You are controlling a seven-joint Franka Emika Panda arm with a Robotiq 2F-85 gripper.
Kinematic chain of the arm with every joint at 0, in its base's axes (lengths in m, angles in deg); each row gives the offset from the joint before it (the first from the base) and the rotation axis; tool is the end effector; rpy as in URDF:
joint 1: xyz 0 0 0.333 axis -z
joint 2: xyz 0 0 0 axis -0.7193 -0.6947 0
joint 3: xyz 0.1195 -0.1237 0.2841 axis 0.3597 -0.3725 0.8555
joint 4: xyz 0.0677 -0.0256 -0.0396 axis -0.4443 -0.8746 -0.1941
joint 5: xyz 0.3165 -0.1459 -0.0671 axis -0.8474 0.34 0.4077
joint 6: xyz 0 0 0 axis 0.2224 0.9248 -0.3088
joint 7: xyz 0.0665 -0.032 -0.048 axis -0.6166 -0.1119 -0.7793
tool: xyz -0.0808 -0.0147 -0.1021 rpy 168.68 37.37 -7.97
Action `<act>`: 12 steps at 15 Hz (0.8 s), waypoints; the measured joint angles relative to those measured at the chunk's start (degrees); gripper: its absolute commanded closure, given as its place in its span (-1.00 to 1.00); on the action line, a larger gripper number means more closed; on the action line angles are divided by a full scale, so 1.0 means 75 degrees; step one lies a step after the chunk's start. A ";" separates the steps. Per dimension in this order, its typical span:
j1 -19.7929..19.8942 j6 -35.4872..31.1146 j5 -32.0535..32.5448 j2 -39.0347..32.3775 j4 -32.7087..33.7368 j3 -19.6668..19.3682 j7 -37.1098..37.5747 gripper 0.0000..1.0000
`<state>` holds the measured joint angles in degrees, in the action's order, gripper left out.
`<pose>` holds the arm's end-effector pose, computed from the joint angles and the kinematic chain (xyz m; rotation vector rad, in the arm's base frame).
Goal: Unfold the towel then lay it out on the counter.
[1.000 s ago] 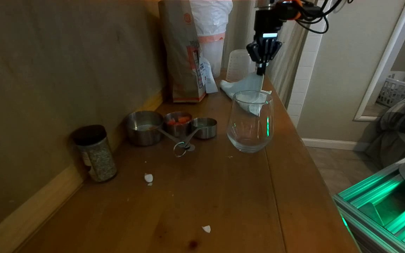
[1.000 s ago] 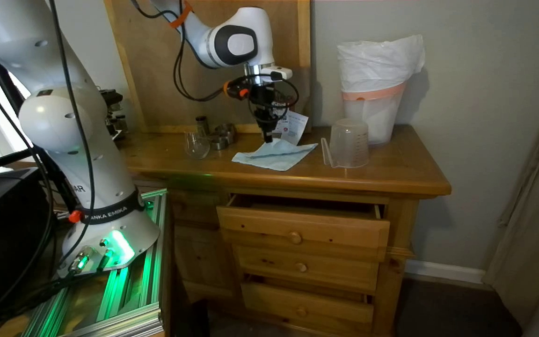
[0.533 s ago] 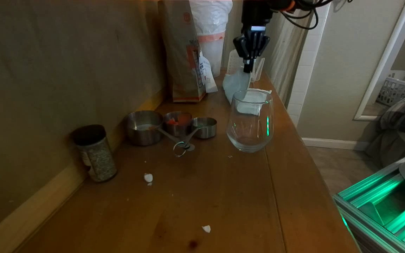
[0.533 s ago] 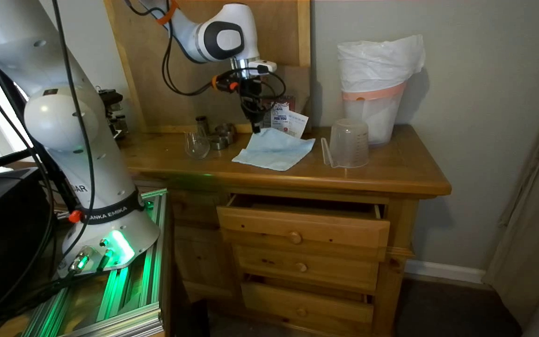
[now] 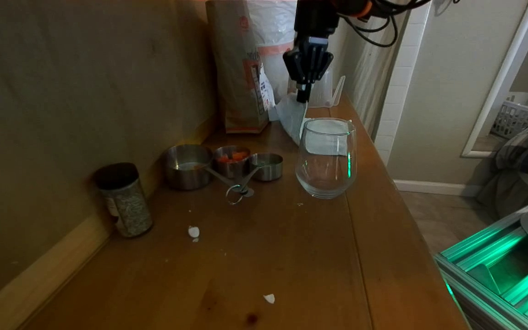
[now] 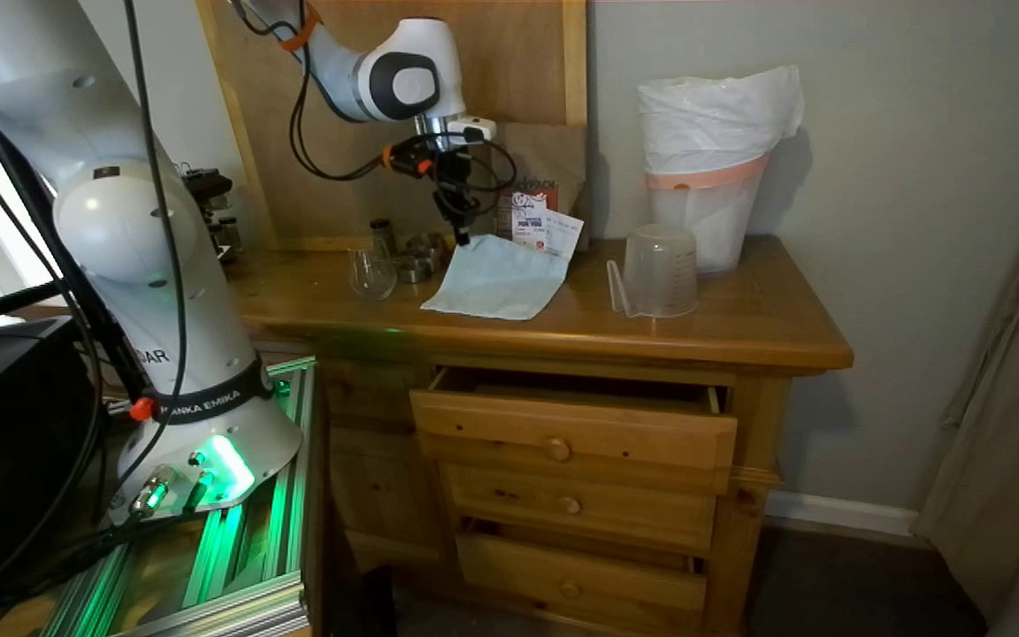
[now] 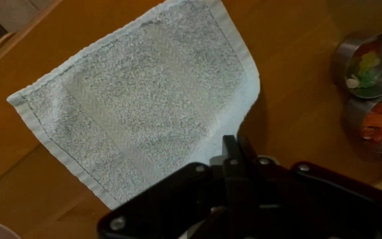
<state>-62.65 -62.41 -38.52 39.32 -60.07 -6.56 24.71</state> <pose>0.3642 0.2293 0.3523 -3.0375 -0.4666 -0.1167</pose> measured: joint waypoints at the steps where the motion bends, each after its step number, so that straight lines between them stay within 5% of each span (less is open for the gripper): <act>1: -0.0023 -0.0119 0.0000 -0.0072 0.0002 0.0053 0.0000 0.70; 2: -0.0045 -0.0217 0.0000 -0.0151 0.0005 0.0103 0.0000 0.42; 12: -0.0160 -0.0371 -0.0549 -0.0321 0.0056 0.0153 -0.0473 -0.89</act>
<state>-63.85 -65.19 -42.64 36.91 -59.65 -5.42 21.16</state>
